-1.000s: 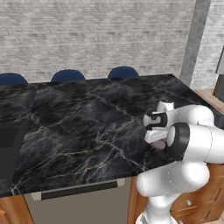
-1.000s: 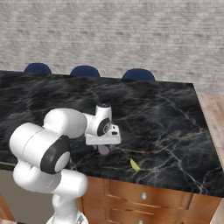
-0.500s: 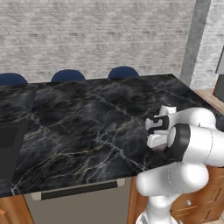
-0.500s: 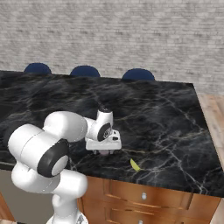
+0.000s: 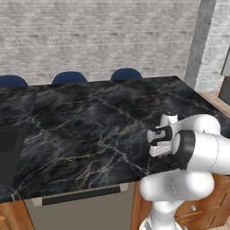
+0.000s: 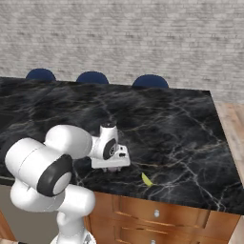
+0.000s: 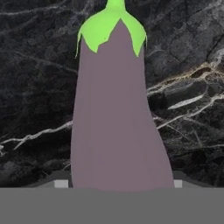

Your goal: Place the eggplant and lemon wedge inside the fridge drawer. Close the drawer after placing the vegetables.

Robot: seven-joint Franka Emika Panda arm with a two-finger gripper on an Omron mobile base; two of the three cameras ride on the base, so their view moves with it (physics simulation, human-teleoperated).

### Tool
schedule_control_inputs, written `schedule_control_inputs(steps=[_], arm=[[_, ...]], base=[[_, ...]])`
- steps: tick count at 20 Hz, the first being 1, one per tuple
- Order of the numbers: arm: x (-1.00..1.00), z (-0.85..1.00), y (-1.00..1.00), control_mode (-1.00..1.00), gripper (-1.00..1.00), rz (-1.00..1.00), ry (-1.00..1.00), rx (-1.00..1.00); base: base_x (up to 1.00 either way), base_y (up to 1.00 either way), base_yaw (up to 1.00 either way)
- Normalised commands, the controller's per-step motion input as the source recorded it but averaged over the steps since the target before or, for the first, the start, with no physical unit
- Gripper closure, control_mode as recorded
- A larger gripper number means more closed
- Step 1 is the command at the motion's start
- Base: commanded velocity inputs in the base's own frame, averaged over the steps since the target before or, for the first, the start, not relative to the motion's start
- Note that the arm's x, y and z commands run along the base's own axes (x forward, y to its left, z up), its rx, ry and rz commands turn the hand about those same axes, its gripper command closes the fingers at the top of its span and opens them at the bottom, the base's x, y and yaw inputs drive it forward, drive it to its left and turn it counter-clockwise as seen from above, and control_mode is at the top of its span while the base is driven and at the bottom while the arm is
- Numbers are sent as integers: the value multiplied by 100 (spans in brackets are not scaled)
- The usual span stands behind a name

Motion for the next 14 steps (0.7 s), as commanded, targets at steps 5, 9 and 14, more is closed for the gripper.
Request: schedule_control_inputs(steps=[5,9,14], arm=[[-2,17,7,-100,100,0,-1,-1],[-2,86,0,-100,100,0,-9,0],[-4,100,0,-100,100,0,-11,0]], base=[[0,0,0],[0,0,0],[0,0,0]])
